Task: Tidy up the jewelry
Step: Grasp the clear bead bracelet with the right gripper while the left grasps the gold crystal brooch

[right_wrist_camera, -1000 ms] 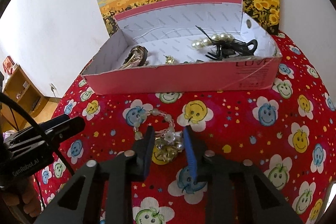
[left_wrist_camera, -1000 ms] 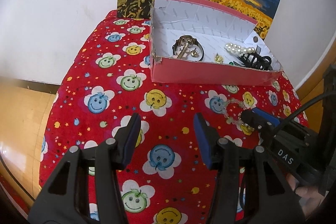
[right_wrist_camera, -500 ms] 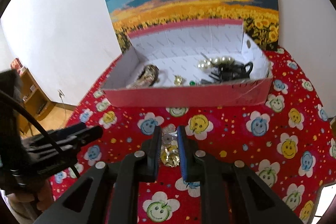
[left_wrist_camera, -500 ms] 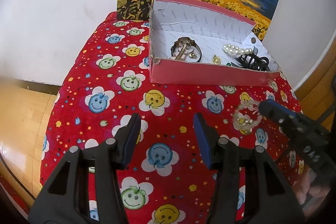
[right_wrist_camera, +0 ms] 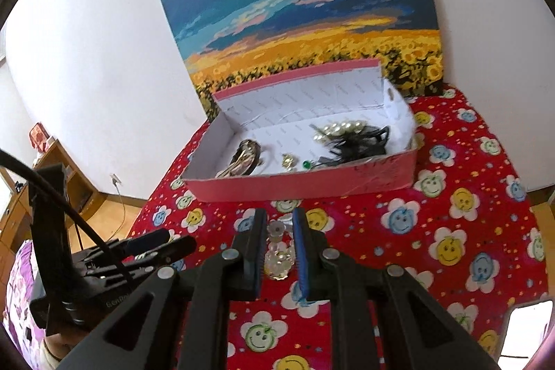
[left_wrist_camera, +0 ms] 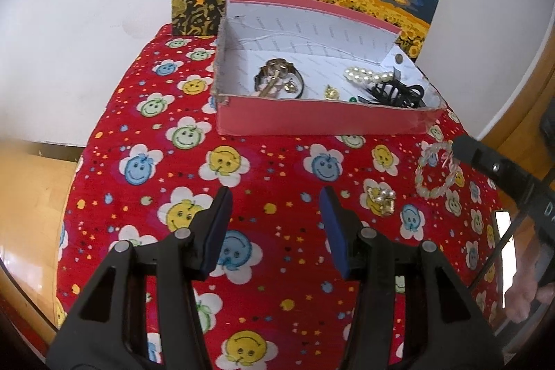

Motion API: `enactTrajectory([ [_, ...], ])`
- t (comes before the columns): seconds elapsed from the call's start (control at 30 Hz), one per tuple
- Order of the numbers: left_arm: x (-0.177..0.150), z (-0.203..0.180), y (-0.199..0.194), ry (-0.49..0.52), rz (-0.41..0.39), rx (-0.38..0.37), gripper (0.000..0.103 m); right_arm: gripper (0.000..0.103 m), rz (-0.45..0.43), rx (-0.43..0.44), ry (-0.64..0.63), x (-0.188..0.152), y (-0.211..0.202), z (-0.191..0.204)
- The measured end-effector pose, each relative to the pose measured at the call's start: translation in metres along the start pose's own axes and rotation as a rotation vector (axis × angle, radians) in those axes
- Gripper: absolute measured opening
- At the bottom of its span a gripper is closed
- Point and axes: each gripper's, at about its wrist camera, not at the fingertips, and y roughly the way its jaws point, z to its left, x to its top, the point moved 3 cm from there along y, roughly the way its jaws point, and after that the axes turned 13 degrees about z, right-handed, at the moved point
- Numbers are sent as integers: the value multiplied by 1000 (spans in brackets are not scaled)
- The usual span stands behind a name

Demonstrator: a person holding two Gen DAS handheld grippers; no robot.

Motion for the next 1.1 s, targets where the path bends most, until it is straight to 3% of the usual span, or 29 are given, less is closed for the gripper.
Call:
enactTrajectory([
  [0.7,-5,-74,26,125,84,-63,45,17,-36,-35,65,-3,-27,-45],
  [0.97,-7,-94,42,151,108,-32,45,17,-40,-20,86,-7,-31,-58],
  [1.1,-7,-99,47,173,87,9,40,17,-39,-8,96,-8,-31,-61],
])
